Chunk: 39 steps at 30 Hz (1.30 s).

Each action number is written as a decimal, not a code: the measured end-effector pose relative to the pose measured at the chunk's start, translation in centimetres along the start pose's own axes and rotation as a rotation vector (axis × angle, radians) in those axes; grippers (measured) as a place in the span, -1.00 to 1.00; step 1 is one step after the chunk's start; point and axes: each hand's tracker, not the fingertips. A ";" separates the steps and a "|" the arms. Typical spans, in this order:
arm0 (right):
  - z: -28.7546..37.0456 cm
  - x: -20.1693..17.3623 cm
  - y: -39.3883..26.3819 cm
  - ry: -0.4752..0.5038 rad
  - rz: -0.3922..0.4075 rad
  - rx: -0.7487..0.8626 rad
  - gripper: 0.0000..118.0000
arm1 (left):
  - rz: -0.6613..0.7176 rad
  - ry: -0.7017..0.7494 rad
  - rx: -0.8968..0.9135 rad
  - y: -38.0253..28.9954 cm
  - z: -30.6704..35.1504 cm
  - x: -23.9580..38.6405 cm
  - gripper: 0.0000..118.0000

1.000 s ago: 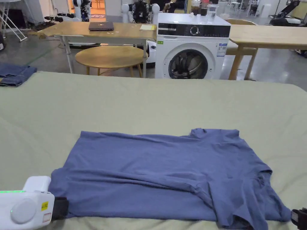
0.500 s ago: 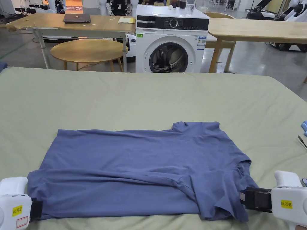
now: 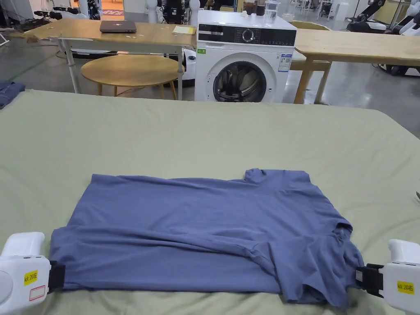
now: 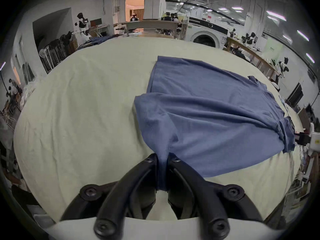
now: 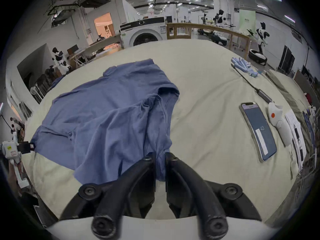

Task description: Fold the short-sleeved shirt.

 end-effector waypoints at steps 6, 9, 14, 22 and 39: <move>3.4 -0.7 -1.2 0.010 -0.004 0.031 -0.86 | 0.000 -0.002 0.020 -0.3 1.9 -0.2 -0.92; 4.6 -0.2 -2.4 0.005 -0.005 0.036 -0.86 | 0.001 -0.006 0.027 -1.0 3.0 -0.5 -0.92; 6.9 1.4 -5.8 0.013 -0.025 0.020 -0.86 | 0.013 -0.024 0.033 -4.2 5.7 -0.9 -0.92; 10.7 3.2 -11.2 0.027 -0.046 0.006 -0.86 | 0.064 -0.046 0.011 -10.9 9.1 -1.8 -0.92; 8.8 3.0 -7.2 -0.036 -0.011 0.109 0.79 | 0.030 -0.036 0.097 -6.4 8.1 -1.7 0.55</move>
